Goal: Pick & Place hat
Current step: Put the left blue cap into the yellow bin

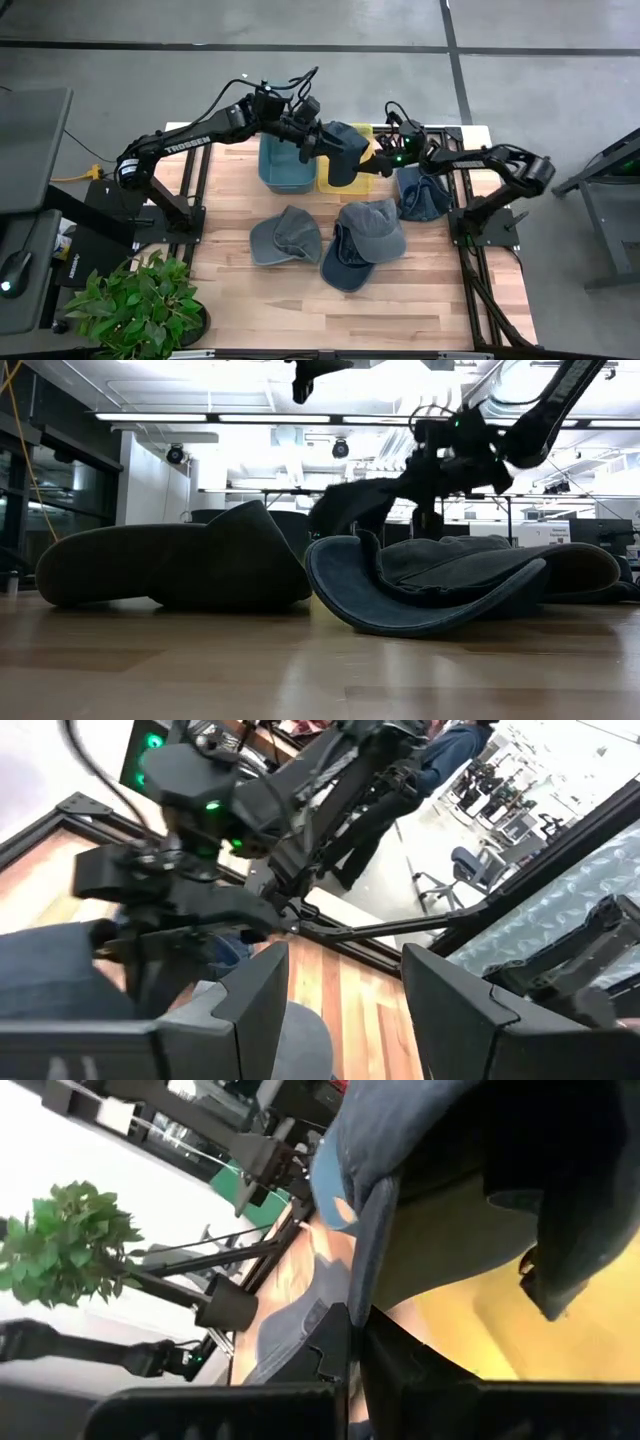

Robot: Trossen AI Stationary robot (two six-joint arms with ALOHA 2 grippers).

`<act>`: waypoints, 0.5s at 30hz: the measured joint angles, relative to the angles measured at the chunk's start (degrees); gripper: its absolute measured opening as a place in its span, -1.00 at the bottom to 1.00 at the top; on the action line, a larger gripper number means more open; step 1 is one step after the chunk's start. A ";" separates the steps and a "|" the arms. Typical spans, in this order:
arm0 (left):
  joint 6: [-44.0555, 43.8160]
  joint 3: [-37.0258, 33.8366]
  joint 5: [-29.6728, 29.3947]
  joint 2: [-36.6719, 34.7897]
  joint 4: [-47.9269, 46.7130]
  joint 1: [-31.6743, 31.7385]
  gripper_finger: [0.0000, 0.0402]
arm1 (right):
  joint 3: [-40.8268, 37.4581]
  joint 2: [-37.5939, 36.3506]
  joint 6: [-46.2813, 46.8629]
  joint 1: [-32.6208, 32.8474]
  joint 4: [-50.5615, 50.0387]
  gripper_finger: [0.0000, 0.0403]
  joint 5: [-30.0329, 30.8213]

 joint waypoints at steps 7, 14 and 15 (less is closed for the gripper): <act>-0.63 0.00 0.07 0.00 -0.04 -0.02 -0.04 | 0.00 6.94 2.96 -3.12 3.20 -0.99 -1.39; -0.92 0.00 0.02 0.00 -0.13 -0.02 -0.04 | 0.04 9.94 4.92 -3.90 5.78 -0.98 -2.11; -0.92 0.00 -0.07 0.00 -0.13 -0.02 -0.04 | 0.04 10.00 5.14 -3.90 5.76 -0.97 -1.47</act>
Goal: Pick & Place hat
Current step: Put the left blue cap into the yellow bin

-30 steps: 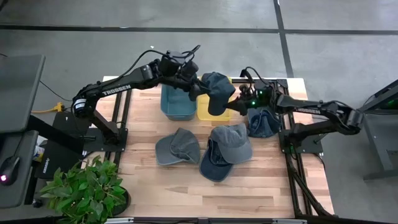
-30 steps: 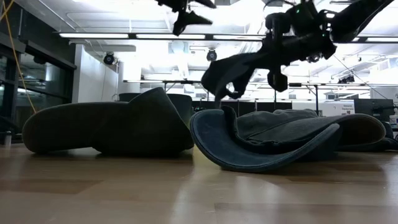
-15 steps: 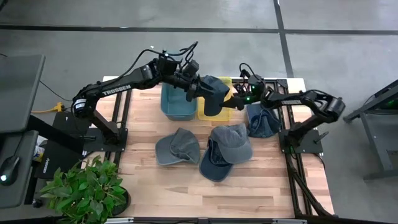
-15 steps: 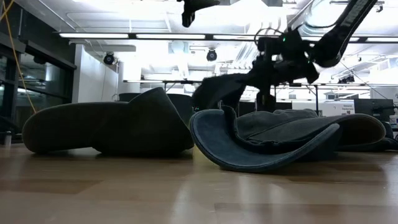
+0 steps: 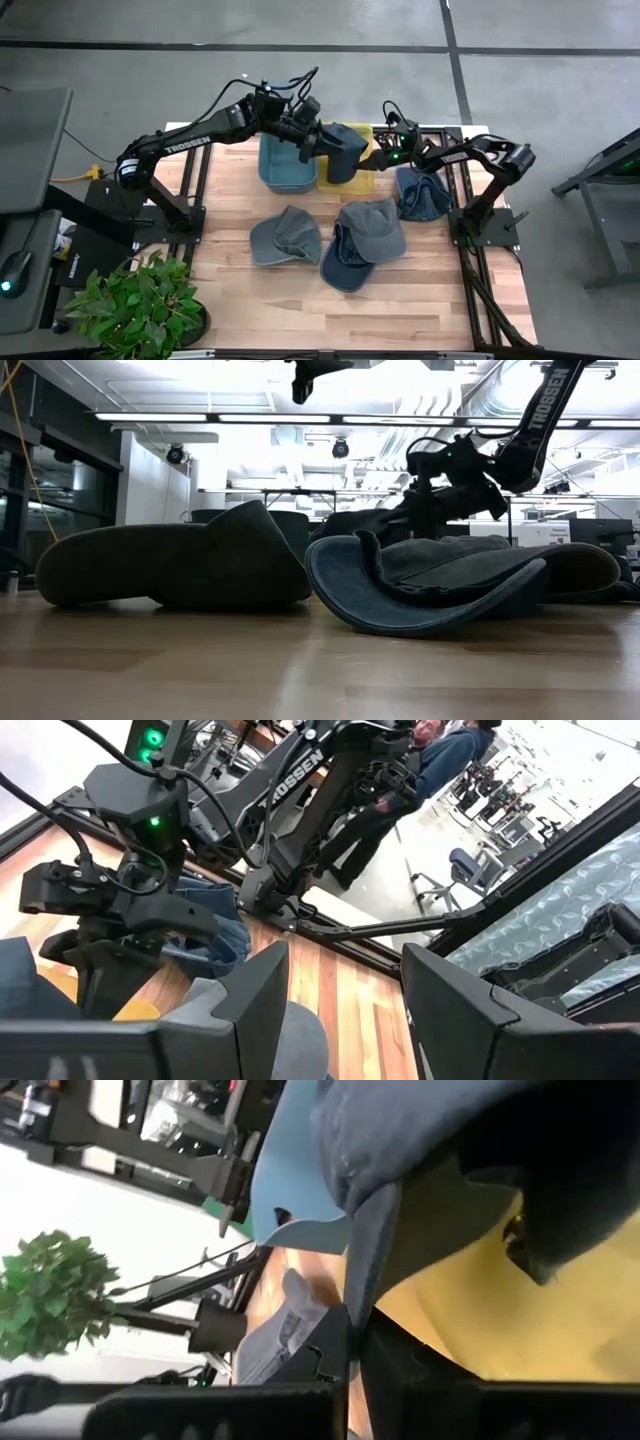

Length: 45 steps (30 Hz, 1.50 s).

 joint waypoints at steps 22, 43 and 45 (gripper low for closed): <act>-0.17 0.00 -0.67 0.02 -0.68 0.00 -0.04 | -0.02 -4.15 0.29 -2.86 -7.43 -0.36 1.66; -0.61 0.00 -0.96 0.02 -0.69 0.00 -0.04 | -0.04 -9.33 0.00 -2.17 -17.11 -0.10 14.48; -0.61 0.00 -1.09 0.03 -0.68 0.00 -0.04 | -0.04 -9.33 1.04 -1.82 -17.12 0.01 16.84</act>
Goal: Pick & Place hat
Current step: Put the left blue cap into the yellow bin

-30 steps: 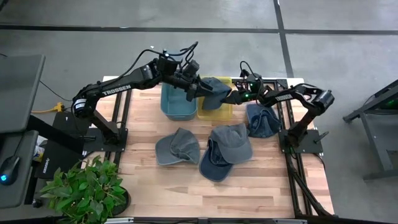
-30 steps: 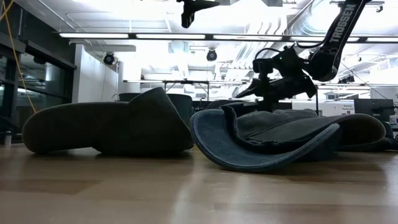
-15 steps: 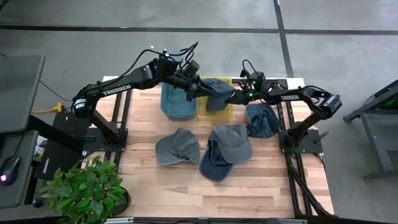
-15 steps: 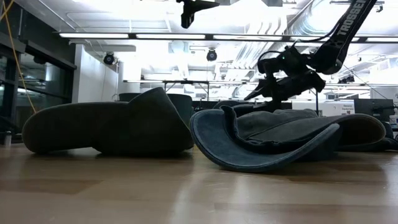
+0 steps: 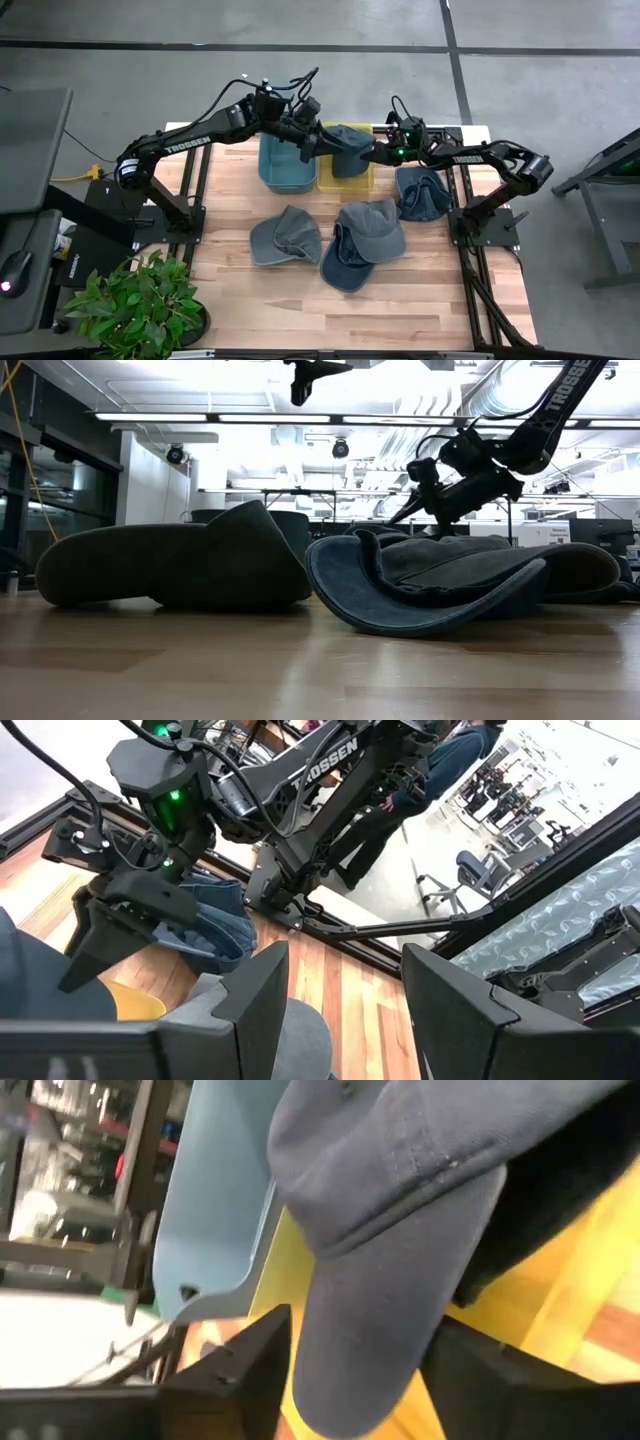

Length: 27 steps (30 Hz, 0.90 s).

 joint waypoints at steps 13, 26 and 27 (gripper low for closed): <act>-0.06 -0.02 -0.52 0.01 -1.78 0.00 -0.04 | 0.00 0.00 4.80 0.27 -1.86 0.42 0.01; -0.04 -0.02 -0.85 0.02 -3.48 0.00 -0.04 | 10.96 0.07 -2.75 1.68 -22.22 0.40 0.80; -0.04 -0.02 -0.85 0.03 -3.52 0.00 -0.04 | 12.93 0.07 -4.37 1.98 -26.42 0.40 2.25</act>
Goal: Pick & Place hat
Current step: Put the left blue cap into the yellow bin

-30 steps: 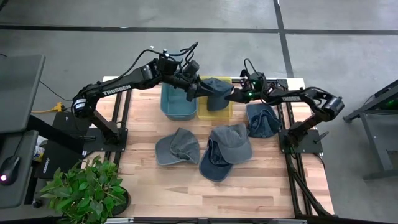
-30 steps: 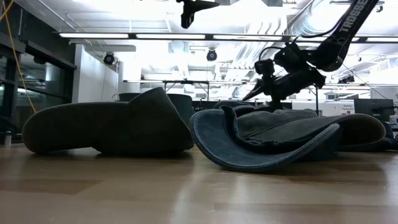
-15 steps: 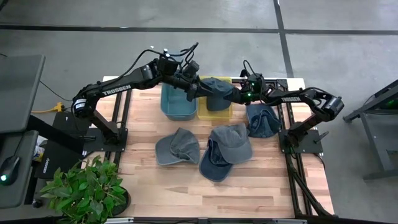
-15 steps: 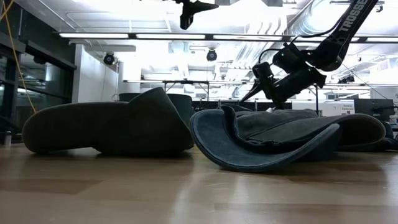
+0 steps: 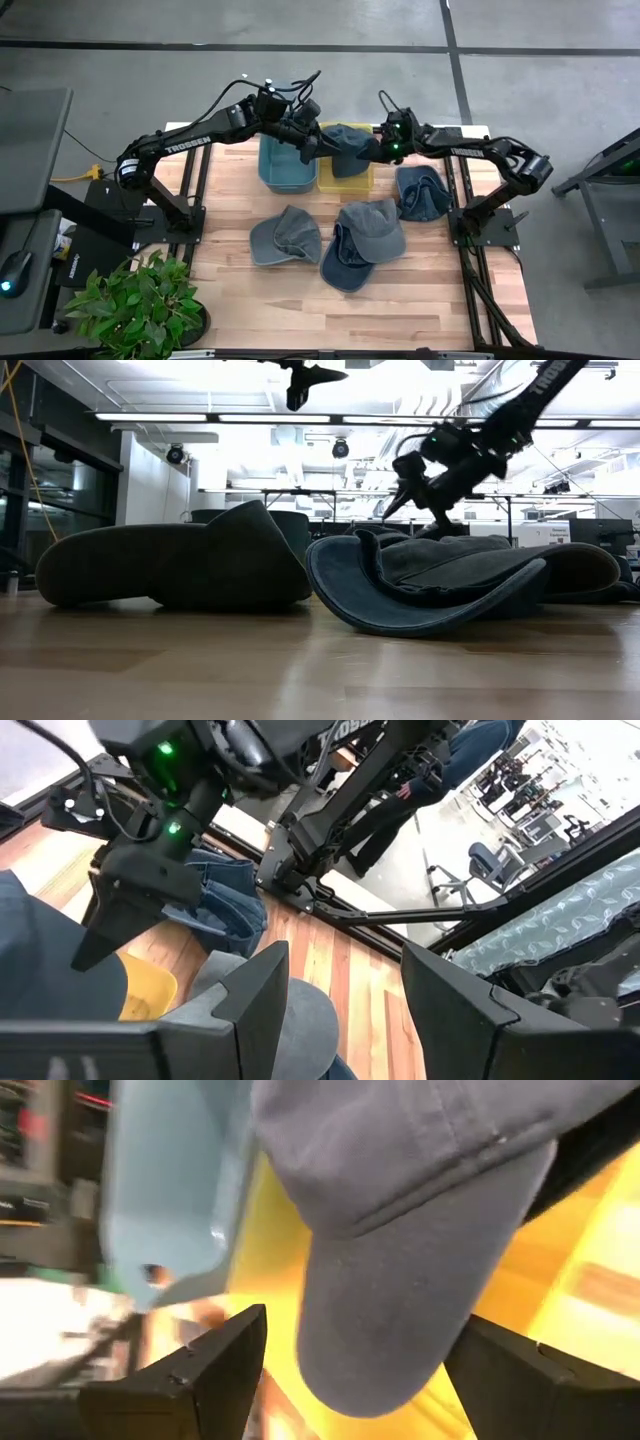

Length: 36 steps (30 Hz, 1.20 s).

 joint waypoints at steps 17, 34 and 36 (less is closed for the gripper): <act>0.45 0.00 0.01 -0.02 -0.79 0.04 -0.04 | 16.14 0.00 -14.77 2.12 -34.74 0.40 18.48; 2.03 0.00 -0.04 0.00 -4.31 0.04 -0.04 | 16.14 0.00 -59.38 7.24 -27.65 -0.08 26.66; 2.03 0.00 -0.07 -0.02 -4.22 0.04 -0.04 | 16.14 0.00 -61.34 6.92 -25.40 -0.25 26.31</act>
